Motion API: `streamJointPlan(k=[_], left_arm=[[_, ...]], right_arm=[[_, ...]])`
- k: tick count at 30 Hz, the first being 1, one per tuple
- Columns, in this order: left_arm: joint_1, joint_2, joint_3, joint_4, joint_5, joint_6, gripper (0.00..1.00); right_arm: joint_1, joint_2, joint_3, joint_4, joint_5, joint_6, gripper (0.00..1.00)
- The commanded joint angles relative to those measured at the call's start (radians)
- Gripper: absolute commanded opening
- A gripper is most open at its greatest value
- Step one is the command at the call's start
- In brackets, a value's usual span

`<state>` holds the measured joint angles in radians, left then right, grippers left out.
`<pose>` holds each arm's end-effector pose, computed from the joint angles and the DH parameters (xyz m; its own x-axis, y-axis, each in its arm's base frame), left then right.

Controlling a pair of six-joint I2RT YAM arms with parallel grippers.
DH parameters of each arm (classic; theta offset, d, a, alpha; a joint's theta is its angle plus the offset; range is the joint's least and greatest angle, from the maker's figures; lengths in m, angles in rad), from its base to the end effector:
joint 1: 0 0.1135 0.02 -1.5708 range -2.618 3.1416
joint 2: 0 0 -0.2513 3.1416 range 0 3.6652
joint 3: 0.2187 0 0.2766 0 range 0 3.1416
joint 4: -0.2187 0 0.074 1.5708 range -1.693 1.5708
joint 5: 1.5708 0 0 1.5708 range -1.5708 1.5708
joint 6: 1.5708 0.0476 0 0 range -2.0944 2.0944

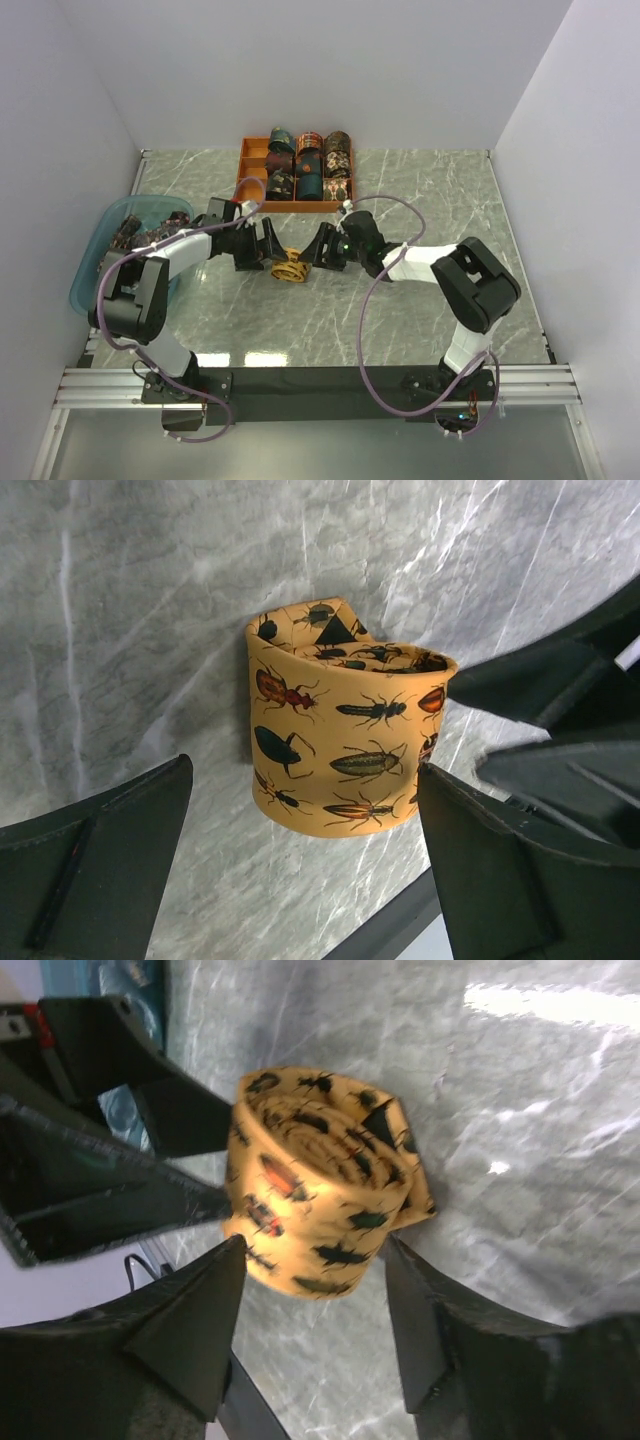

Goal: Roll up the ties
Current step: Place the rolled tie into the container

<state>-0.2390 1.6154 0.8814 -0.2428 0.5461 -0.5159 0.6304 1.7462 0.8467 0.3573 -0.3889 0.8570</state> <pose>0.3207 -0.1036 0.1332 -0.9395 -0.2050 -0.2745 0.0244 0.7591 -0.6505 0.2962 0.2385 0.1259 -0.8835 0.2212 -0.4129 -0.2138 0.5940 0.7756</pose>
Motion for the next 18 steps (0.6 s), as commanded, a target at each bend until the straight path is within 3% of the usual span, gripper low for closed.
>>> streamJointPlan(k=[1,11,18], left_arm=[[-0.013,0.012,0.036,0.037,0.031,0.010,0.99],[-0.036,0.038,0.039,0.053,0.041,-0.006,0.99],[-0.057,0.060,0.045,0.065,0.058,-0.024,1.00]], right_arm=[[-0.020,0.038,-0.014,0.126,-0.022,0.036,0.63],[-0.024,0.099,-0.057,0.195,-0.076,0.045,0.52],[-0.029,0.139,-0.089,0.267,-0.091,0.057,0.50]])
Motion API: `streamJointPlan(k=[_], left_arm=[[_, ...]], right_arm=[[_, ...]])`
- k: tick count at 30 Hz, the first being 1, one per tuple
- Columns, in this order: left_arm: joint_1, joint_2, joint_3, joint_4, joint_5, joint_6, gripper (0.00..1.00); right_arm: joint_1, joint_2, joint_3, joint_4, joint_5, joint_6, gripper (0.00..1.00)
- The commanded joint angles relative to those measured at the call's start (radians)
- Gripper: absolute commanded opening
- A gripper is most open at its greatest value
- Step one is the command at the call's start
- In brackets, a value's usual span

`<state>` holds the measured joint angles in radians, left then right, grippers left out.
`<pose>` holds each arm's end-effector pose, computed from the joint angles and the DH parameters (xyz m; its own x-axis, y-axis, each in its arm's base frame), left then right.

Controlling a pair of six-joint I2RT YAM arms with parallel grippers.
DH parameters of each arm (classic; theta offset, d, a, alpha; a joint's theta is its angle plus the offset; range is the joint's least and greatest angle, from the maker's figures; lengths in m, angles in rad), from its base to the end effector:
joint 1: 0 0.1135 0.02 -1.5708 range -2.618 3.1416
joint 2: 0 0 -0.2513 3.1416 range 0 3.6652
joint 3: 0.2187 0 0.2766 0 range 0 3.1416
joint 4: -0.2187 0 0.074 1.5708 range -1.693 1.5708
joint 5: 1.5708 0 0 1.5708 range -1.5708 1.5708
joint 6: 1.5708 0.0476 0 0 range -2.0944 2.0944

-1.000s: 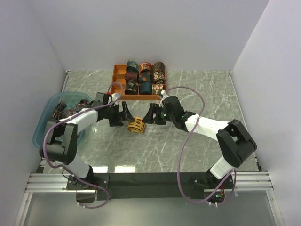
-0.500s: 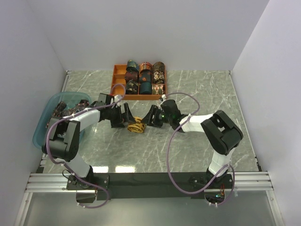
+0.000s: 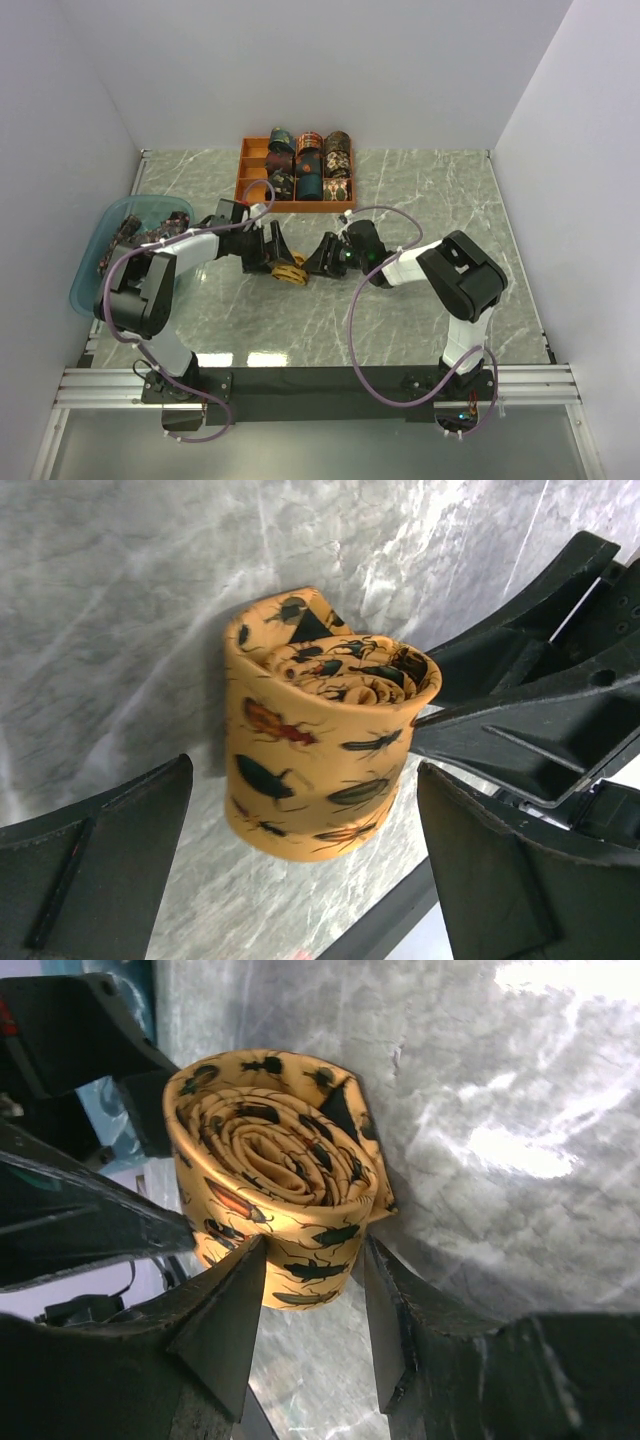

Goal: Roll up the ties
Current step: Place the rolled tie into the container

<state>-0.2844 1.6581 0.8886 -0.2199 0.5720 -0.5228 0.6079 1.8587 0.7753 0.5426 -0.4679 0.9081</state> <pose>0.3193 -0.1202 0.1238 -0.9553 -0.1581 -0.2500 0.0511 0.7440 -0.6662 0.2920 0.2293 0.0840 -0.9121 0.2226 -0.3444 -0.1757 0.5467 0.8187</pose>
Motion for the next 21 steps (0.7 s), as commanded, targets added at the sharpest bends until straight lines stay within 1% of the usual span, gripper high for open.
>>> streamJointPlan(k=[1,8,13,17,19,20,21], left_arm=[[-0.018,0.019,0.036,0.042,0.035,-0.019,0.99],[-0.035,0.045,0.041,0.047,0.043,-0.003,0.99],[-0.036,0.075,0.072,0.017,0.013,0.036,0.99],[-0.036,0.074,0.076,0.034,-0.003,0.063,0.97],[-0.036,0.077,0.076,0.036,0.006,0.078,0.95],[-0.038,0.081,0.078,0.033,0.014,0.092,0.91],[-0.039,0.083,0.081,0.027,0.029,0.099,0.91]], right_arm=[[-0.007,0.031,-0.019,0.086,-0.015,0.005,0.50],[-0.014,0.042,-0.022,0.111,-0.029,0.002,0.50],[-0.017,0.050,-0.019,0.115,-0.048,0.003,0.50],[-0.020,0.057,-0.016,0.117,-0.055,0.005,0.50],[-0.019,0.059,-0.014,0.118,-0.058,0.003,0.50],[-0.020,0.060,-0.018,0.123,-0.058,0.008,0.50],[-0.022,0.062,-0.018,0.125,-0.060,0.009,0.50]])
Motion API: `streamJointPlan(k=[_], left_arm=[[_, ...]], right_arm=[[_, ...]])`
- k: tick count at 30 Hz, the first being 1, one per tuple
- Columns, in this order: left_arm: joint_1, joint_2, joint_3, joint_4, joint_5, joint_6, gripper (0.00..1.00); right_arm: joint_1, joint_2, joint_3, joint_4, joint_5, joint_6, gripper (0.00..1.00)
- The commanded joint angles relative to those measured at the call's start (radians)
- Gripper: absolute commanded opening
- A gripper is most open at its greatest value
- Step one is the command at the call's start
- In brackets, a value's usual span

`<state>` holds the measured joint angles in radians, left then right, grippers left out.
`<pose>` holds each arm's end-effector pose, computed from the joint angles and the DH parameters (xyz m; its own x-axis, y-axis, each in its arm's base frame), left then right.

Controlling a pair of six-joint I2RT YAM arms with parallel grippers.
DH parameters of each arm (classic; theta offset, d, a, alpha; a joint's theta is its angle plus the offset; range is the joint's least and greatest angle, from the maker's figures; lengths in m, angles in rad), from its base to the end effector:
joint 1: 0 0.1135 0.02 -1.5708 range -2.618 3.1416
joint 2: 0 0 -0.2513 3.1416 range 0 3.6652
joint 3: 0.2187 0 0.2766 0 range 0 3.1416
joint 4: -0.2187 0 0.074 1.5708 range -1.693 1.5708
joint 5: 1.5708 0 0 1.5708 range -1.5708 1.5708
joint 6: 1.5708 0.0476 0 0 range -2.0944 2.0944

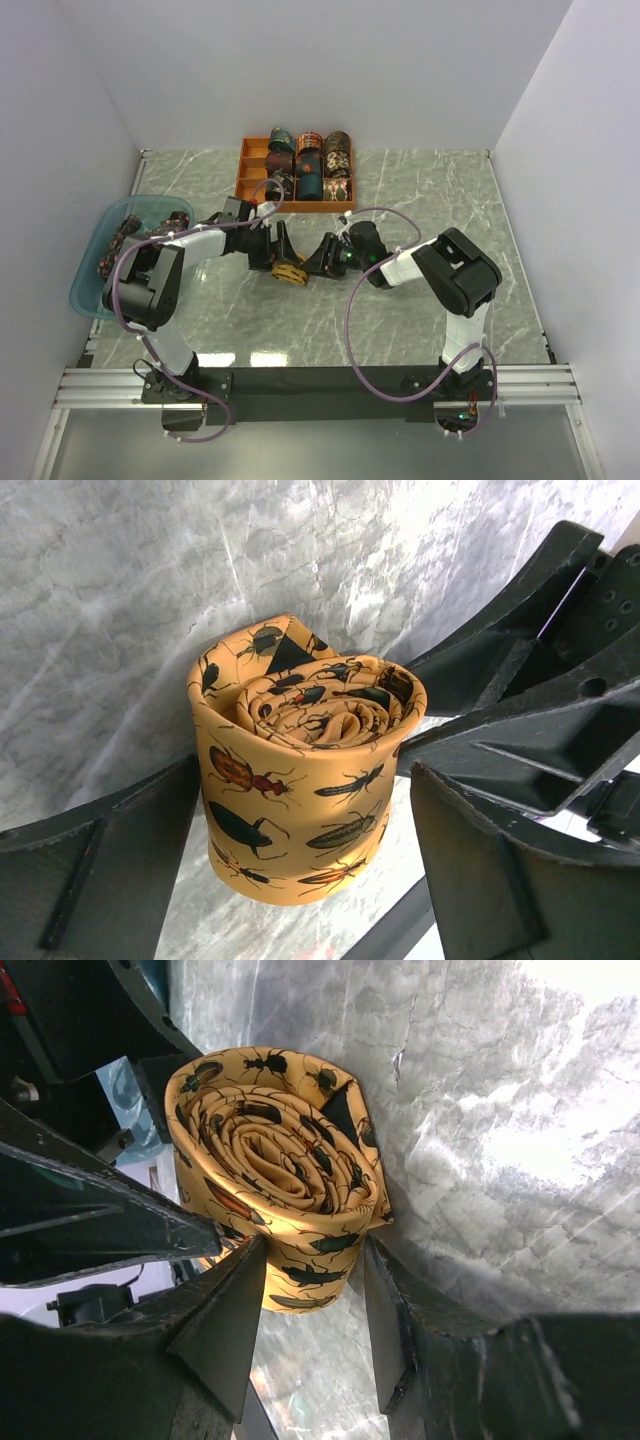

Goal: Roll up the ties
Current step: Place the rolled tie into the container

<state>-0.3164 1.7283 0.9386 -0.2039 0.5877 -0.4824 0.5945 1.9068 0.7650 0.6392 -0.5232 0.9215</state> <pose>0.3283 -0.1353 0.1170 -0.9590 -0.0922 -0.2679 0.1147 0.7382 -0.6648 0.2938 0.2273 0.0747 -0.9166 0.2131 -0.3381 -0.1948 0.5005 0.8435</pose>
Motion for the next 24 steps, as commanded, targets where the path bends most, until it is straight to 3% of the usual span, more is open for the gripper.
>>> streamJointPlan(k=[1,13,16,18,22,23,24], left_arm=[[-0.009,0.014,0.029,0.008,0.018,0.064,0.91],[-0.061,0.063,0.023,-0.005,0.003,0.061,0.87],[-0.067,0.074,0.029,-0.011,0.004,0.056,0.76],[-0.070,0.077,0.026,-0.008,0.000,0.050,0.61],[-0.073,0.083,0.029,-0.005,-0.011,0.042,0.47],[-0.073,0.085,0.031,-0.008,-0.011,0.042,0.37],[-0.073,0.085,0.031,-0.009,-0.015,0.042,0.32]], right_arm=[[-0.007,0.015,-0.006,0.030,-0.004,-0.003,0.50],[-0.018,0.028,-0.006,0.036,-0.006,-0.001,0.50],[-0.018,0.028,-0.006,0.042,-0.005,0.000,0.50],[-0.018,0.029,-0.004,0.039,-0.003,-0.004,0.50],[-0.018,0.029,-0.007,0.043,-0.006,-0.006,0.50],[-0.019,0.028,-0.007,0.043,-0.006,-0.006,0.50],[-0.018,0.023,-0.009,0.043,-0.006,-0.004,0.51]])
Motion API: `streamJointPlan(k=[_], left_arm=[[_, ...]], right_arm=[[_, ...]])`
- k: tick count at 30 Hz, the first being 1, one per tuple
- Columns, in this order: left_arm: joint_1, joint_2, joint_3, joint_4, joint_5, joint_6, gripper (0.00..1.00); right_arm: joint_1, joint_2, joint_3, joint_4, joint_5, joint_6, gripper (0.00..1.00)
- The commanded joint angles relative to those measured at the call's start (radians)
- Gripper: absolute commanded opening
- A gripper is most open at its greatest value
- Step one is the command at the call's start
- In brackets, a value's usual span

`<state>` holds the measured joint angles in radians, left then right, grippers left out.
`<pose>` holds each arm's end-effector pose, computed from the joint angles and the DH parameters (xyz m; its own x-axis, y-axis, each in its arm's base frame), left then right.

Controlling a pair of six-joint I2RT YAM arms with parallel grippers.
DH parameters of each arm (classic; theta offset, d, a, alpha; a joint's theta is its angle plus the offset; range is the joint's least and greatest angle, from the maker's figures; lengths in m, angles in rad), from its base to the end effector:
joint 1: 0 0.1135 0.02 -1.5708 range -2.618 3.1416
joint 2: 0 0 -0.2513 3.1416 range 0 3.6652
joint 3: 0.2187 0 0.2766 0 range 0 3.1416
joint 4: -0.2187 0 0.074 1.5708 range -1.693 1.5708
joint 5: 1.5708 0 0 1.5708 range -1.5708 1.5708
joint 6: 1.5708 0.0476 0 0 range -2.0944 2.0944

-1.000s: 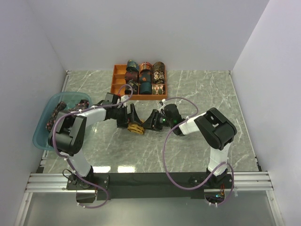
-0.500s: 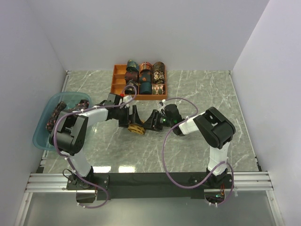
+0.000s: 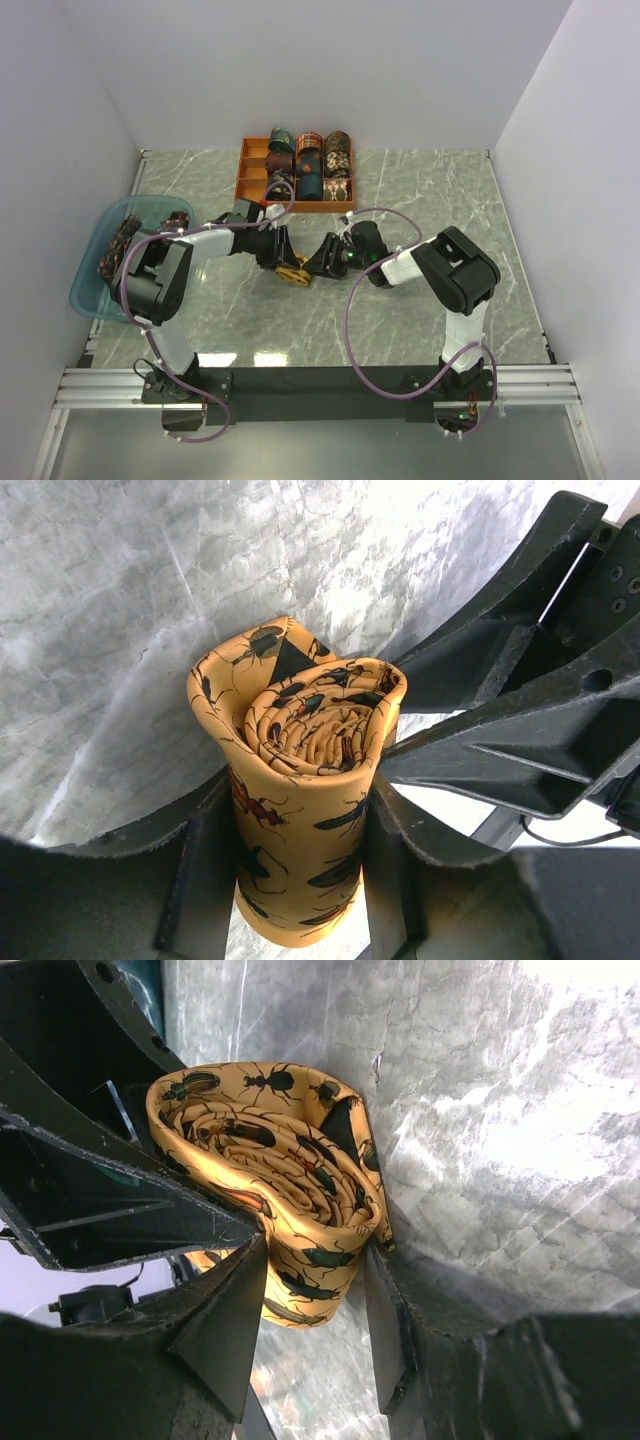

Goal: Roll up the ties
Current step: Place the rolled tie into the container

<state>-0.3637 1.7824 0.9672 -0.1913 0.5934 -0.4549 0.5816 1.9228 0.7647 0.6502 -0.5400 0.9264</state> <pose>0.3291 -0.1538 0.1079 -0.9618 -0.0237 -0.2728 0.1690 0.7325 -0.6594 0.2959 0.2238 0.0703 -0.9209 0.2152 -0.3250 -0.1837 0.4959 0.8488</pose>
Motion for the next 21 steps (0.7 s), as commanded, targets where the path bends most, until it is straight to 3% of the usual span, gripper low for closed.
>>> streamJointPlan(k=[1,5,8,9,12,16,21], left_arm=[[-0.026,0.029,0.004,-0.025,-0.030,0.016,0.28],[-0.026,0.018,0.011,-0.042,-0.053,0.025,0.01],[-0.024,0.002,0.024,-0.043,-0.063,0.027,0.01],[-0.023,-0.008,0.027,-0.037,-0.066,0.028,0.01],[-0.014,-0.035,0.053,-0.043,-0.081,0.035,0.01],[0.018,-0.061,0.111,-0.072,-0.090,0.036,0.01],[0.074,-0.084,0.237,-0.134,-0.095,0.035,0.01]], right_arm=[[-0.005,0.002,-0.013,0.031,0.012,-0.014,0.51],[-0.009,-0.089,-0.016,-0.062,0.035,-0.057,0.58],[-0.023,-0.218,-0.027,-0.220,0.070,-0.165,0.69],[-0.028,-0.258,-0.024,-0.278,0.127,-0.199,0.80],[-0.045,-0.410,-0.022,-0.507,0.217,-0.328,0.94],[-0.074,-0.629,-0.039,-0.792,0.316,-0.454,1.00],[-0.100,-0.829,-0.054,-0.992,0.391,-0.538,1.00]])
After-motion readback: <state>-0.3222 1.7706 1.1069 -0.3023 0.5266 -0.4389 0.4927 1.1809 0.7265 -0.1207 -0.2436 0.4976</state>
